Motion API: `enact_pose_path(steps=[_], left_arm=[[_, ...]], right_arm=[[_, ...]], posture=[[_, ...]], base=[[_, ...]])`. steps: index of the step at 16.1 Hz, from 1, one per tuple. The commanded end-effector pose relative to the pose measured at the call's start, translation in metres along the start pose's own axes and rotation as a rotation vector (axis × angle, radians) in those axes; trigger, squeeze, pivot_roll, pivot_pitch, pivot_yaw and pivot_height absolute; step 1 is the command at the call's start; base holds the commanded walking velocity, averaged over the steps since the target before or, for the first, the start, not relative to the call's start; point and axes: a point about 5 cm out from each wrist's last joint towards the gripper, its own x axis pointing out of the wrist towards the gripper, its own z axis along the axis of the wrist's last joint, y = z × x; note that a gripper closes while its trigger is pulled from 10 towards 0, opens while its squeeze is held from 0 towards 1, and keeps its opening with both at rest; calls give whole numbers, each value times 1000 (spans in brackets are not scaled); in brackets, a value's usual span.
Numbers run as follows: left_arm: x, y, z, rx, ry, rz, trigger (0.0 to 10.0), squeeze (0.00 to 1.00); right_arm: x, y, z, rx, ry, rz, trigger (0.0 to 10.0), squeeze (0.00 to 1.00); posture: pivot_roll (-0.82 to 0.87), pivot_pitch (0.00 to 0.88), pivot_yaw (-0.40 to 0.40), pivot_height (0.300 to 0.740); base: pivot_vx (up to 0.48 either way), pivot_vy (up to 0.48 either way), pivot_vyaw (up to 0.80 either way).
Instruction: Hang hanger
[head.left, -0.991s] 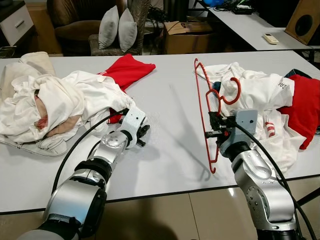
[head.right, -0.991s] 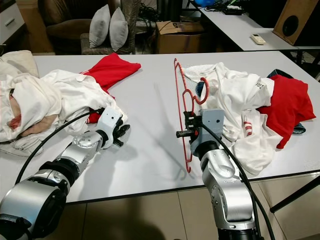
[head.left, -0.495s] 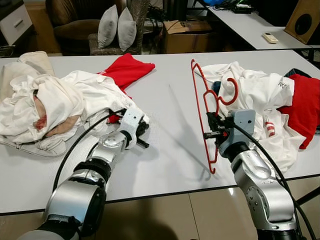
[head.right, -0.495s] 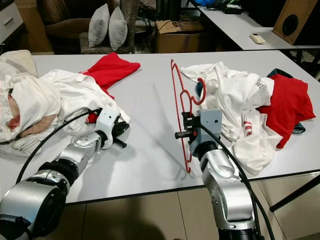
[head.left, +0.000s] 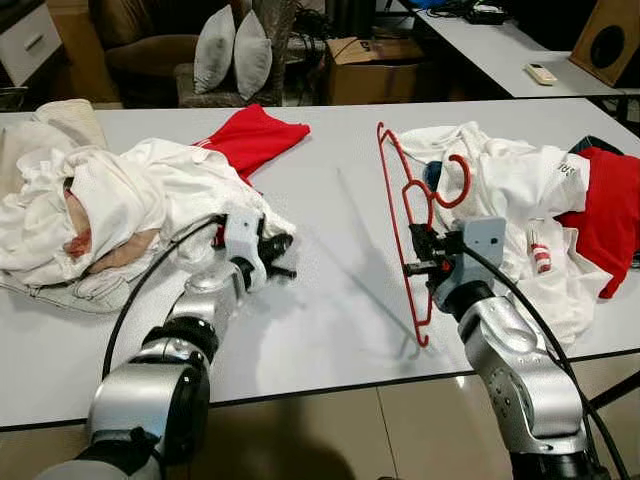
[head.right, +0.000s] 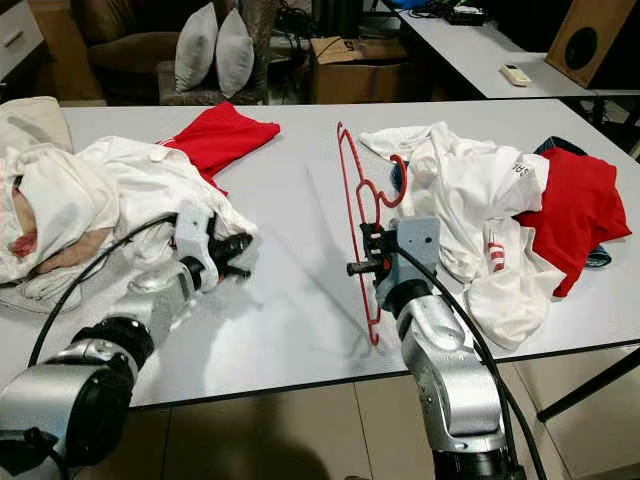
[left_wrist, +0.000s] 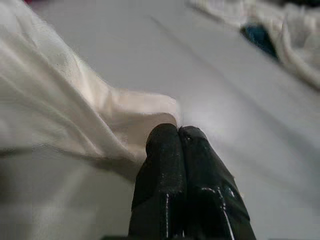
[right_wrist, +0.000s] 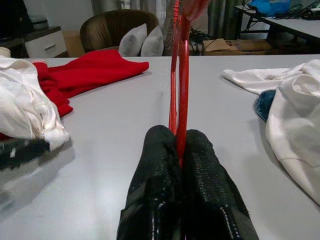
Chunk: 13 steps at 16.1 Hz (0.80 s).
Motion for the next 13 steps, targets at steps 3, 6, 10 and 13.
enact_pose_path(steps=[3, 6, 10, 13], left_arm=[[11, -7, 47, -82, -179, -44, 0, 0], [22, -42, 125, -63, -421, -250, 0, 0], [12, -95, 198, 17, -651, -577, 0, 0], [-11, -128, 242, 46, -814, -801, 0, 0]], right_arm=[[3, 0, 1, -8, -7, -1, 10000, 0], [4, 0, 2, -2, -14, -8, 10000, 0], [5, -2, 2, 6, -29, -37, 10000, 0], [5, -5, 3, 22, -45, -81, 10000, 0]], posture=[[-221, 0, -17, 740], [-217, 0, -12, 740], [-215, 0, 2, 740], [-209, 0, 10, 740]], base=[[0, 0, 0], [0, 0, 0], [0, 0, 0], [0, 0, 0]])
